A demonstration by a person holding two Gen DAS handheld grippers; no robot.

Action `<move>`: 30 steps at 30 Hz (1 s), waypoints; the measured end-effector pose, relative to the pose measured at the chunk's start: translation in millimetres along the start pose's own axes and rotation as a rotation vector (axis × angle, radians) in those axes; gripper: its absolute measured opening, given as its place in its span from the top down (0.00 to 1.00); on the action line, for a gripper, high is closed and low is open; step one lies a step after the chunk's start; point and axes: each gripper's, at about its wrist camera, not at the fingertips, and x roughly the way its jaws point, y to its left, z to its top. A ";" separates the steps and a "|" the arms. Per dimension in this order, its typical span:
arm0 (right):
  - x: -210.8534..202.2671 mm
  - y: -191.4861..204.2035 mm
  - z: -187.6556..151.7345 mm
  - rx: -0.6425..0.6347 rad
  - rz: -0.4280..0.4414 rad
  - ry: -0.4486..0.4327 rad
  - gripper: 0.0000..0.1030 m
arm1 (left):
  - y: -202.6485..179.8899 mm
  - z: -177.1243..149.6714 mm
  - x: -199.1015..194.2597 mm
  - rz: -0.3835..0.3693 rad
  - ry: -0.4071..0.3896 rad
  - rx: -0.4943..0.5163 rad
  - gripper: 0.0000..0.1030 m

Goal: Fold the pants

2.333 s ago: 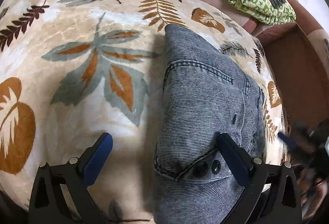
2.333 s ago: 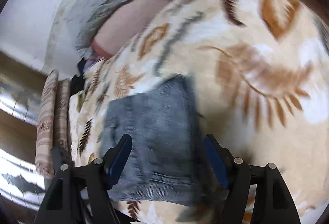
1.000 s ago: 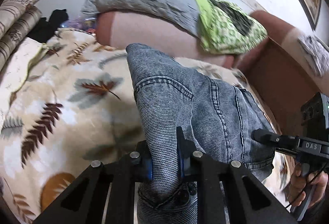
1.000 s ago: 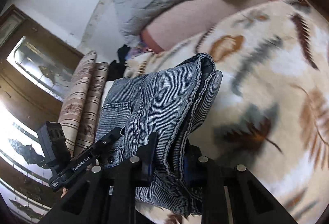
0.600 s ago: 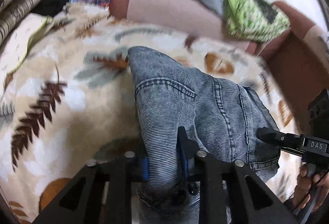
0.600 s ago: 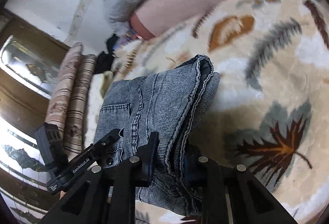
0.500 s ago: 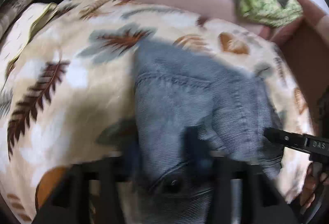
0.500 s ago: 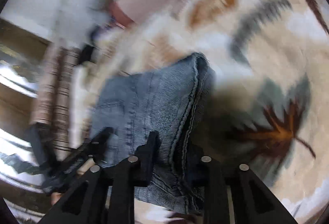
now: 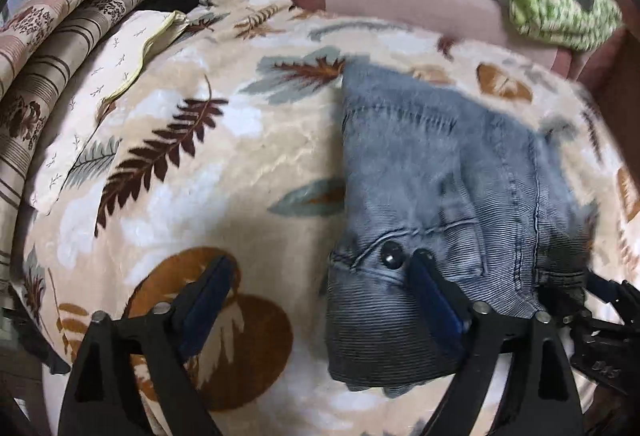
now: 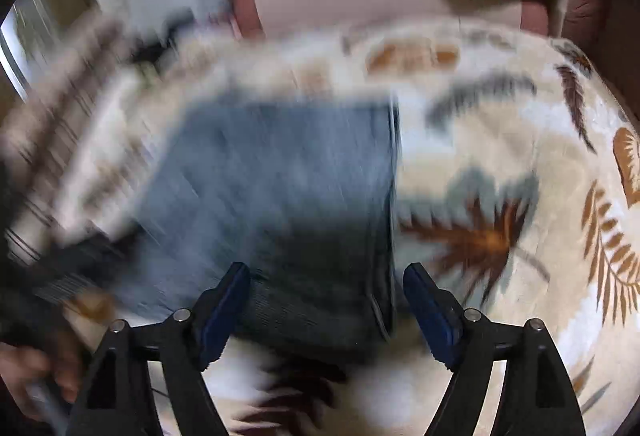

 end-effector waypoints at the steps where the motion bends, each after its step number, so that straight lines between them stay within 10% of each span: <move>1: 7.6 -4.5 -5.6 0.012 0.005 0.026 0.21 | 0.1 -0.2 -2.2 0.000 -0.004 0.000 0.11; 17: -7.1 -15.6 1.2 0.046 -0.005 0.005 0.20 | -5.3 -3.2 -23.0 -0.026 -0.022 0.009 0.11; 22: -41.5 -18.5 -4.4 0.024 0.003 -0.085 0.19 | -8.1 -13.4 -62.5 -0.040 -0.191 0.029 0.08; 30: -79.8 -36.5 -37.2 -0.013 -0.078 -0.150 0.14 | -35.8 -21.8 -66.0 -0.191 -0.157 0.057 0.02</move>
